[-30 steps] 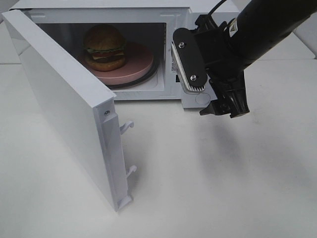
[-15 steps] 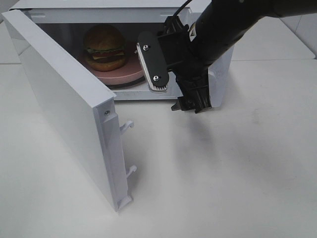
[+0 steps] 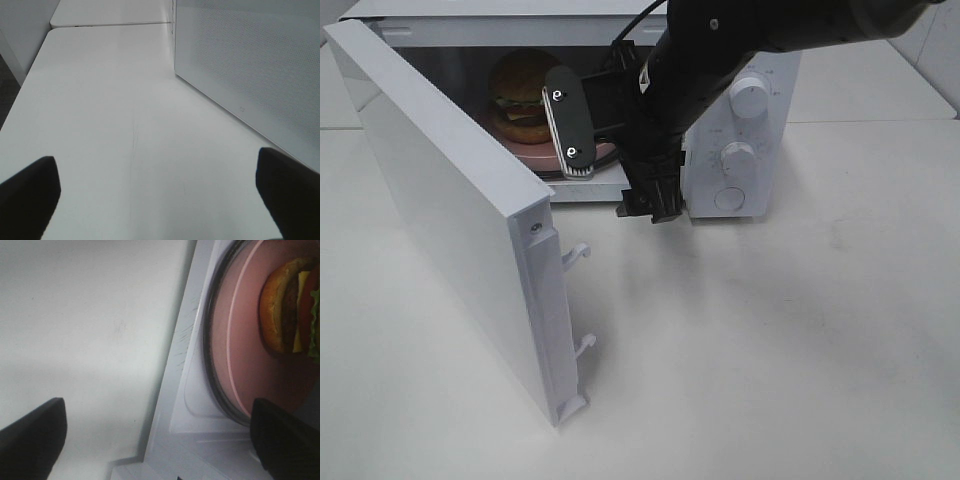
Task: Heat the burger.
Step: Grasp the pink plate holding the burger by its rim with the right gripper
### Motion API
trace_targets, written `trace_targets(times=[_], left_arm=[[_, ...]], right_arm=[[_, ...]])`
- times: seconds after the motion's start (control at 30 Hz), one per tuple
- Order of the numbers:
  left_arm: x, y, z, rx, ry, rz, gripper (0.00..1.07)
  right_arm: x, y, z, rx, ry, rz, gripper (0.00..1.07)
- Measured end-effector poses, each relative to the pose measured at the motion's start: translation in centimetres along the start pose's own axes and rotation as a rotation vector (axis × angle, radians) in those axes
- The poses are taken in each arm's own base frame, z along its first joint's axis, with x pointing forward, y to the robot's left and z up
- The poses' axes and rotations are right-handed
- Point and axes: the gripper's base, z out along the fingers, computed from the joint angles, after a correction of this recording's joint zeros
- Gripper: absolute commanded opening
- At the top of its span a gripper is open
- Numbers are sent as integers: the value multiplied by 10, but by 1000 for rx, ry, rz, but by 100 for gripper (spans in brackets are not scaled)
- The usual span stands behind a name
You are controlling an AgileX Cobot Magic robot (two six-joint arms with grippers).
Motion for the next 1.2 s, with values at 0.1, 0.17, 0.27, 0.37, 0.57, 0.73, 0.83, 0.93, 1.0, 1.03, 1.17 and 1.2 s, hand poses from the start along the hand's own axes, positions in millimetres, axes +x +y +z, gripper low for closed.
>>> trace_targets(times=[0.1, 0.17, 0.27, 0.37, 0.57, 0.73, 0.83, 0.93, 1.0, 1.03, 1.17, 1.2], left_arm=[[0, 0, 0, 0, 0, 0, 100], [0, 0, 0, 0, 0, 0, 100], [0, 0, 0, 0, 0, 0, 100], [0, 0, 0, 0, 0, 0, 100], [0, 0, 0, 0, 0, 0, 100], [0, 0, 0, 0, 0, 0, 100], [0, 0, 0, 0, 0, 0, 100], [0, 0, 0, 0, 0, 0, 100], [0, 0, 0, 0, 0, 0, 100], [0, 0, 0, 0, 0, 0, 100], [0, 0, 0, 0, 0, 0, 100], [0, 0, 0, 0, 0, 0, 100]], right_arm=[[-3, -5, 10, 4, 2, 35, 94], [-5, -11, 19, 13, 4, 55, 94], [-6, -14, 25, 17, 6, 72, 94], [-7, -15, 35, 10, 11, 88, 93], [-10, -20, 54, 7, 18, 91, 92], [-12, -24, 65, 1, 23, 92, 92], [-13, -27, 75, -13, 34, 95, 91], [-14, -30, 81, -15, 37, 96, 91], [-16, -33, 83, -10, 37, 97, 90], [-16, -35, 85, -7, 37, 96, 90], [-16, -37, 90, -8, 38, 101, 89], [-16, -38, 92, -4, 37, 104, 88]])
